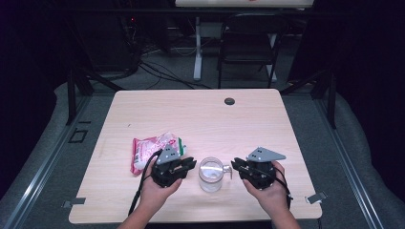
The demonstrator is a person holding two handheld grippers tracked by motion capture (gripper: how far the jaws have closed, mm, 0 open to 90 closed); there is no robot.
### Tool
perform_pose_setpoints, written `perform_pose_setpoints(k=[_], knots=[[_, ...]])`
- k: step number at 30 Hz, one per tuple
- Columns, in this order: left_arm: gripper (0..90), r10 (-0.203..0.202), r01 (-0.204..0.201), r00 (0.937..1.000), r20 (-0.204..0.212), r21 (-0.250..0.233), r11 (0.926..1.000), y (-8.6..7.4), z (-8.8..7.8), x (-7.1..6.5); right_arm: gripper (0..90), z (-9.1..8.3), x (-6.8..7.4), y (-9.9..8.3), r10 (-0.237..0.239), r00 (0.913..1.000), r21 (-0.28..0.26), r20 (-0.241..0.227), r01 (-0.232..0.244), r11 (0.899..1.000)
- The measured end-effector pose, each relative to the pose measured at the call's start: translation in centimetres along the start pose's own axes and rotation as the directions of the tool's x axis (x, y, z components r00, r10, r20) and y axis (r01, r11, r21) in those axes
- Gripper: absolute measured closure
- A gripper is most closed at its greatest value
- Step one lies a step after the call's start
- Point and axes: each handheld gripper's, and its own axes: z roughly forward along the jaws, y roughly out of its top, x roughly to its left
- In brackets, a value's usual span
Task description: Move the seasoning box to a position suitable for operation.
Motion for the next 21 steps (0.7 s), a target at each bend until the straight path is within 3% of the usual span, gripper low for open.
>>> perform_pose_setpoints(k=[4,9,14,17,21], knots=[[79.4,-0.019,0.019,0.9998,0.009,-0.013,0.9997,-0.2,0.2,0.1,81.2,0.7,0.3,0.4,-0.014,0.9999,0.013,0.0,0.014,1.0],[83.7,0.019,-0.019,0.9997,-0.013,0.022,0.9996,-1.2,0.5,-0.4,81.3,1.4,0.5,-0.5,-0.015,0.9998,0.018,-0.011,0.015,1.0],[85.9,0.015,-0.016,0.9996,0.023,0.042,0.999,-2.3,0.6,-0.5,80.8,1.8,0.6,-0.5,-0.002,0.9997,0.006,-0.024,0.002,1.0],[86.3,0.011,-0.012,0.9995,0.028,0.049,0.9987,-2.6,0.5,-0.5,80.4,1.9,0.8,-0.4,-0.009,0.9996,0.009,-0.026,0.009,1.0],[85.5,0.014,-0.015,0.9996,0.026,0.059,0.9981,-3.2,0.7,-0.8,77.1,2.1,0.6,-0.6,0.019,0.9993,0.015,-0.032,-0.019,1.0]])
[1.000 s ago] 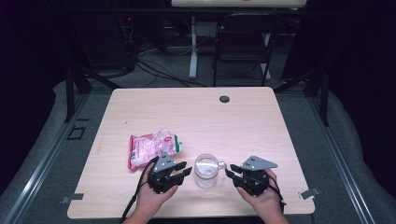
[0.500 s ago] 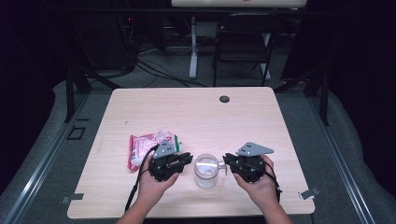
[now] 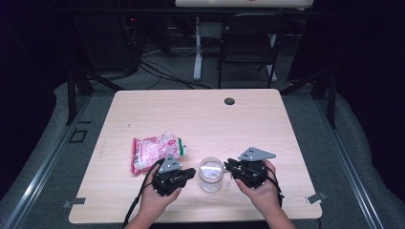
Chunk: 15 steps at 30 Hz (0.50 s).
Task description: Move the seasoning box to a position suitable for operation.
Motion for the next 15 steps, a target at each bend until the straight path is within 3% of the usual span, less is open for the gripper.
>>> perform_pose_setpoints(k=[6,15], knots=[[84.7,-0.002,0.002,1.0,0.007,0.009,1.0,-0.37,0.25,-0.43,73.9,0.08,-0.51,-0.12,0.072,0.9968,0.01,-0.034,-0.072,0.997],[84.0,0.014,-0.015,0.9997,0.021,0.017,0.9997,-0.61,0.82,-0.98,75.1,0.29,-0.57,-0.25,0.099,0.9938,-0.006,-0.051,-0.1,0.995]])
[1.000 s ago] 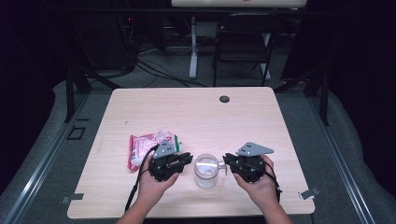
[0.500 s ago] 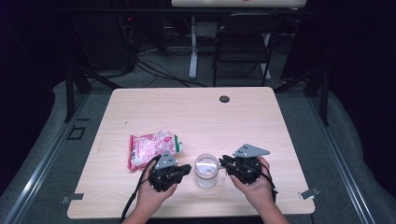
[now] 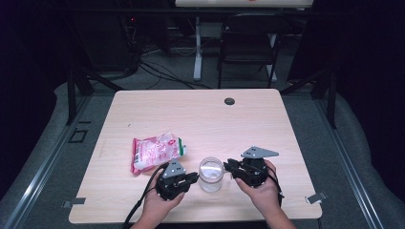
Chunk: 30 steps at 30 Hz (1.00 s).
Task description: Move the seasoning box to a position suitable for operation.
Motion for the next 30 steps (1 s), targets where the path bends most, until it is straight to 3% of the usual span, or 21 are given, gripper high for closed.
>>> perform_pose_setpoints(k=[10,18,23,30], knots=[[84.2,0.004,-0.004,1.0,0.003,0.007,1.0,-0.13,0.15,-0.23,81.4,0.52,0.09,0.16,-0.032,0.9995,-0.014,-0.002,0.032,0.999],[83.2,0.009,-0.01,0.9996,0.025,0.01,0.9999,-0.11,0.31,-0.7,76.5,0.22,0.17,0.18,-0.051,0.9977,-0.011,0.044,0.052,0.999],[82.6,0.011,-0.012,0.9994,0.032,0.009,0.9999,-0.07,0.53,-0.93,76.5,-0.17,-0.06,0.12,-0.031,0.9975,-0.006,0.063,0.032,0.999],[83.6,0.015,-0.015,0.9998,0.012,0.011,0.9998,-0.11,0.38,-0.81,81.5,-0.13,-0.33,0.1,-0.013,0.9986,-0.015,0.051,0.014,1.0]])
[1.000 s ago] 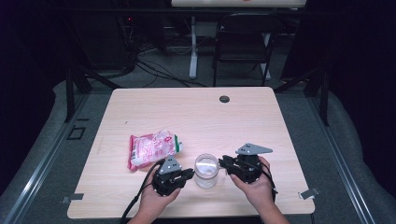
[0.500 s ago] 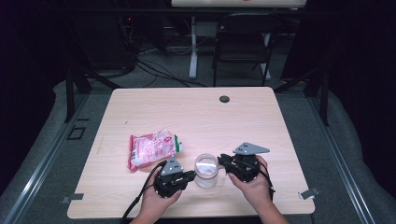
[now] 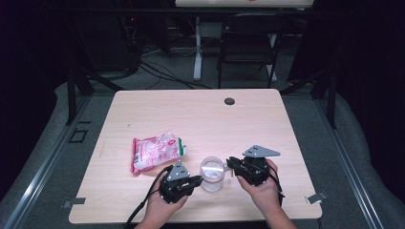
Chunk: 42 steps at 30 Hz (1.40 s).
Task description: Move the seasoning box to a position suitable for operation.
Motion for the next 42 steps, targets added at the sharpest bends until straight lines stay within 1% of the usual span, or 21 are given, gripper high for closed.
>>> perform_pose_setpoints(k=[4,8,12,15,18,20,21,23,26,28,29,31,33,37,40,42], knots=[[85.2,-0.005,0.005,1.0,-0.007,-0.004,1.0,0.0,-0.02,0.03,82.1,0.0,0.16,-0.05,-0.008,1.0,-0.005,0.002,0.008,1.0],[85.9,-0.002,0.002,1.0,-0.008,0.002,1.0,0.0,0.07,0.03,83.0,-0.04,0.08,-0.1,-0.007,1.0,-0.002,-0.003,0.007,1.0],[86.0,-0.006,0.006,1.0,0.0,0.001,1.0,0.02,0.01,0.03,83.0,-0.02,0.07,-0.13,-0.007,1.0,-0.006,-0.004,0.007,1.0],[86.2,-0.001,0.001,1.0,0.001,-0.006,1.0,0.08,-0.03,0.09,83.1,0.0,0.11,-0.15,-0.005,1.0,-0.01,-0.005,0.005,1.0],[86.4,-0.009,0.009,1.0,0.002,-0.015,0.9998,0.11,-0.03,0.07,83.0,-0.02,0.06,-0.17,-0.006,1.0,-0.009,-0.004,0.006,1.0],[87.5,-0.009,0.009,1.0,0.001,-0.017,0.9998,0.14,-0.09,0.05,83.1,-0.02,0.05,-0.18,-0.006,1.0,-0.009,-0.005,0.006,1.0],[88.1,0.001,-0.001,1.0,-0.002,-0.019,0.9998,0.17,-0.12,0.1,83.1,-0.02,0.03,-0.18,-0.006,1.0,-0.009,-0.006,0.006,1.0],[89.6,-0.001,0.001,1.0,-0.005,-0.021,0.9998,0.17,-0.11,0.08,83.0,-0.01,0.02,-0.19,-0.004,1.0,-0.01,-0.006,0.004,1.0],[90.0,-0.002,0.001,1.0,-0.009,-0.013,0.9999,0.13,-0.02,0.06,83.0,-0.01,0.02,-0.2,-0.004,1.0,-0.011,-0.006,0.004,1.0],[90.0,0.012,-0.012,0.9996,-0.024,0.004,0.9999,0.07,0.09,0.05,83.0,0.0,0.03,-0.22,-0.001,1.0,-0.014,-0.007,0.001,1.0],[90.0,0.011,-0.01,0.9995,-0.029,0.01,0.9999,0.02,0.14,0.02,82.9,0.0,0.04,-0.22,-0.002,1.0,-0.014,-0.007,0.001,1.0],[90.0,0.011,-0.011,0.9993,-0.034,0.009,0.9999,-0.01,0.25,-0.02,82.9,0.0,0.03,-0.22,-0.001,1.0,-0.014,-0.007,0.001,1.0],[90.0,0.016,-0.016,0.9995,-0.026,0.009,0.9998,0.12,0.16,-0.04,82.9,0.01,0.03,-0.22,-0.002,1.0,-0.015,-0.007,0.002,1.0],[90.0,0.01,-0.01,0.9997,-0.024,0.004,0.9999,0.23,0.08,-0.02,82.8,0.01,0.03,-0.24,-0.001,1.0,-0.016,-0.007,0.001,1.0],[90.0,0.013,-0.013,0.9996,-0.026,-0.009,0.9999,0.36,0.03,0.01,82.6,0.03,0.07,-0.26,-0.002,1.0,-0.018,-0.005,0.002,1.0],[90.0,0.013,-0.014,0.9997,-0.02,-0.007,0.9999,0.47,0.02,-0.12,82.5,0.04,0.06,-0.27,-0.001,1.0,-0.019,-0.006,0.001,1.0]])
